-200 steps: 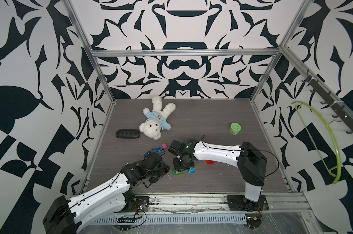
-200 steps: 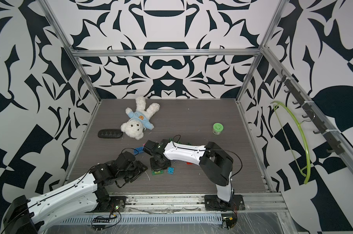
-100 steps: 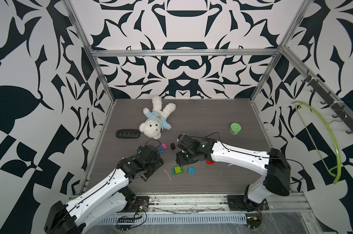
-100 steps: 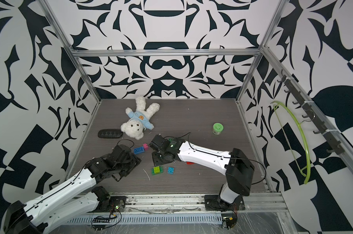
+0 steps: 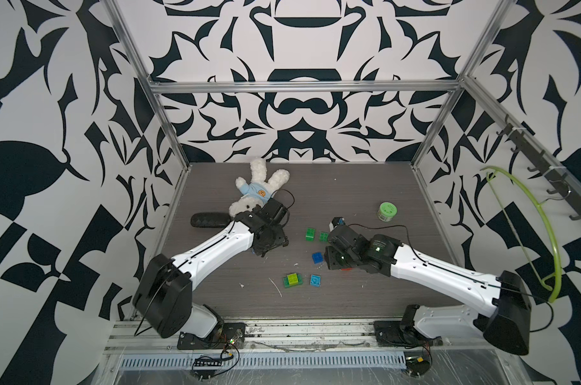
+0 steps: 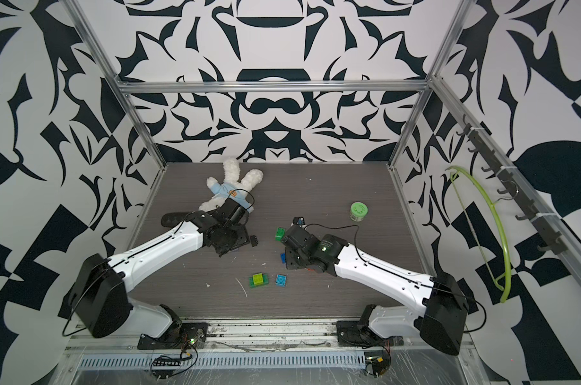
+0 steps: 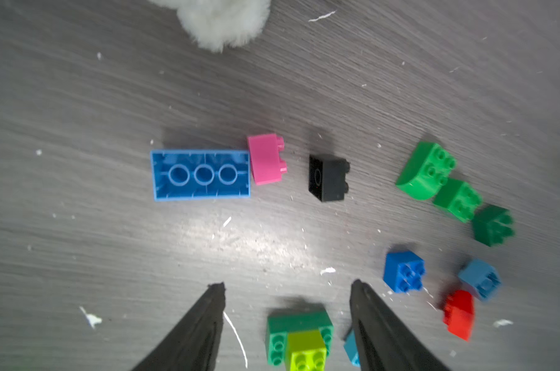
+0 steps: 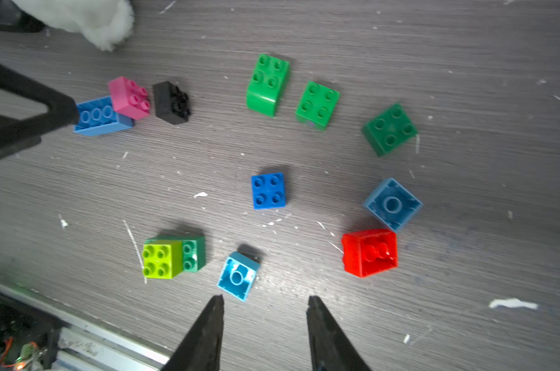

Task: Assemble the number 1 with lego
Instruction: Pick up the lego brick from the center of the board.

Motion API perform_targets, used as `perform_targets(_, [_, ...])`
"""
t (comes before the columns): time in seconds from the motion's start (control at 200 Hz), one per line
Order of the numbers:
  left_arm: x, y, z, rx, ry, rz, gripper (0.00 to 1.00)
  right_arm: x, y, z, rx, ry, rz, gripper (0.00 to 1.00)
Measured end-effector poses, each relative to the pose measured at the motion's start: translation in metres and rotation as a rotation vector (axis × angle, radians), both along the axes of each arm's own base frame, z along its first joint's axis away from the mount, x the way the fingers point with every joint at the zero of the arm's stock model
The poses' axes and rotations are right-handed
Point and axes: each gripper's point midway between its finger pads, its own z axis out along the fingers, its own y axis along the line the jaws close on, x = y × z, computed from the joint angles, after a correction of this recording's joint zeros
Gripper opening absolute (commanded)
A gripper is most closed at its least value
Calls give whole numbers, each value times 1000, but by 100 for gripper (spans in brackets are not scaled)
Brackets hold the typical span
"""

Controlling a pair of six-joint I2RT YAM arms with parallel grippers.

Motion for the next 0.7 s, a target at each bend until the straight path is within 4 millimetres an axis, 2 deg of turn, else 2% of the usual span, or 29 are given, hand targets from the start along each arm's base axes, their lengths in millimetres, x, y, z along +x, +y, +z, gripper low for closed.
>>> perform_targets(0.27, [20, 13, -23, 114, 68, -36, 59, 1, -8, 1, -9, -20, -27, 43])
perform_targets(0.535, [47, 7, -29, 137, 77, -86, 56, 2, -8, 1, -11, -23, -29, 43])
perform_targets(0.7, [49, 9, -43, 163, 117, -99, 55, 2, -9, 1, -12, -25, -31, 42])
